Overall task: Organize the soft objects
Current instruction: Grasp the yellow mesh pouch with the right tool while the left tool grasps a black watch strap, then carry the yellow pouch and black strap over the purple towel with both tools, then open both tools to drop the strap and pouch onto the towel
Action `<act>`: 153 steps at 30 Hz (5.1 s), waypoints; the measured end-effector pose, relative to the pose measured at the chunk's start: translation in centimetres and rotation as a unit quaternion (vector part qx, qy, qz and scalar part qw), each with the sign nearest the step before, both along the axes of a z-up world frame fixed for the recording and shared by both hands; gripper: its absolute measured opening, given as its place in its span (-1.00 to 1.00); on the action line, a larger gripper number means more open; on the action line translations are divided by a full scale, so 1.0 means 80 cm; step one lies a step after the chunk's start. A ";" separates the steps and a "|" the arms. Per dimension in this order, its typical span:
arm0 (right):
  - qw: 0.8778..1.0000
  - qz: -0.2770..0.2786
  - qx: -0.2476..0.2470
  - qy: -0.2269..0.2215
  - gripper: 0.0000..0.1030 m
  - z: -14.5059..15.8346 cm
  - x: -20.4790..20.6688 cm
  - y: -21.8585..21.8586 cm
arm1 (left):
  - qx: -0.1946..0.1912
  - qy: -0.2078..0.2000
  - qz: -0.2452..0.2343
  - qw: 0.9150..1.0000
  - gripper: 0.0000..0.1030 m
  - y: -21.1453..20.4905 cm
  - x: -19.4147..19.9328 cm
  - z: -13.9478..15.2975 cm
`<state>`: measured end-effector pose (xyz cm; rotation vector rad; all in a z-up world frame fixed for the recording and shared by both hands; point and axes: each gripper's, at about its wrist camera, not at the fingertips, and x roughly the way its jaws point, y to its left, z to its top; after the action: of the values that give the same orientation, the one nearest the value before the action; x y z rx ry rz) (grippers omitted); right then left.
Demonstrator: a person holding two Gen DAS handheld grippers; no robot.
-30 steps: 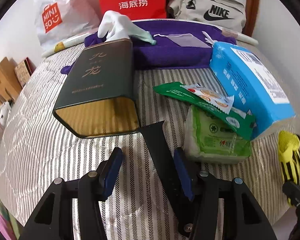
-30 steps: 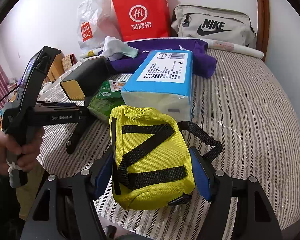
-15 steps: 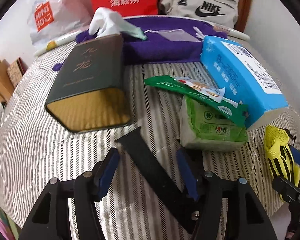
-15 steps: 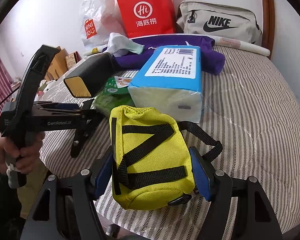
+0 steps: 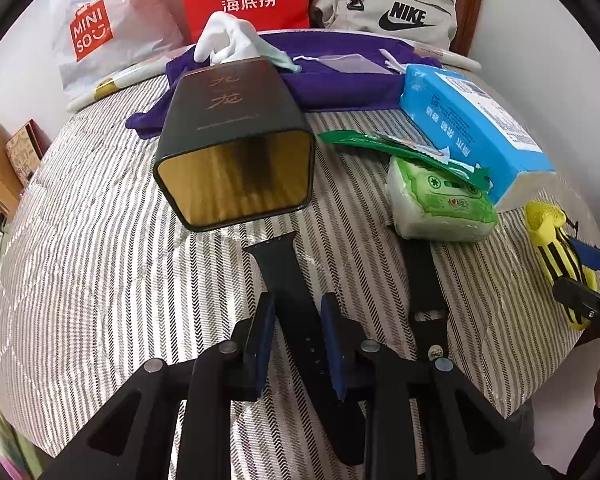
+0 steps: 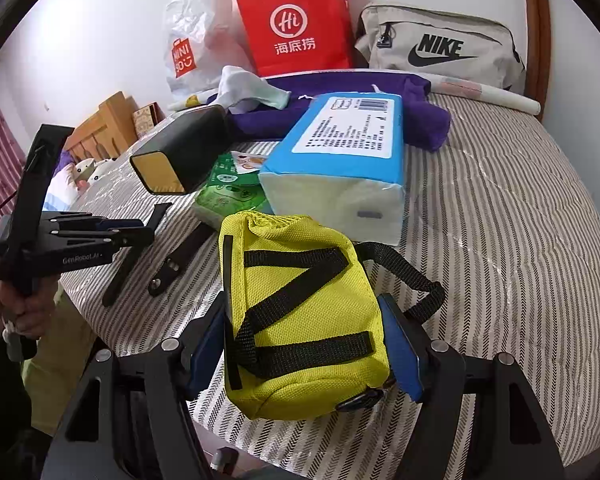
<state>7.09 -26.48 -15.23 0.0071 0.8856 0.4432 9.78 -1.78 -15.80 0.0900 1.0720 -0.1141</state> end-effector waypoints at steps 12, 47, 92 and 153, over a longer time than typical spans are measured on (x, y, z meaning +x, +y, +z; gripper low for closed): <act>1.000 -0.010 -0.018 -0.007 0.38 0.007 -0.005 -0.010 | -0.009 -0.015 0.029 0.999 -0.59 -0.001 -0.025 -0.002; 0.999 0.001 -0.024 -0.043 0.34 0.068 -0.026 -0.002 | -0.080 -0.067 0.052 0.993 -0.61 0.038 -0.044 0.061; 0.997 -0.045 -0.052 -0.044 0.34 0.112 0.245 0.023 | -0.088 -0.085 0.058 0.991 -0.61 0.068 0.203 0.136; 0.993 0.010 -0.110 0.041 0.58 0.045 0.368 0.075 | -0.065 -0.028 0.037 0.997 0.04 0.074 0.297 0.087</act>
<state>36.50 -20.45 -11.62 -0.1863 1.0116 0.3634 33.55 4.11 -8.87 -0.0644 1.0072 -0.1132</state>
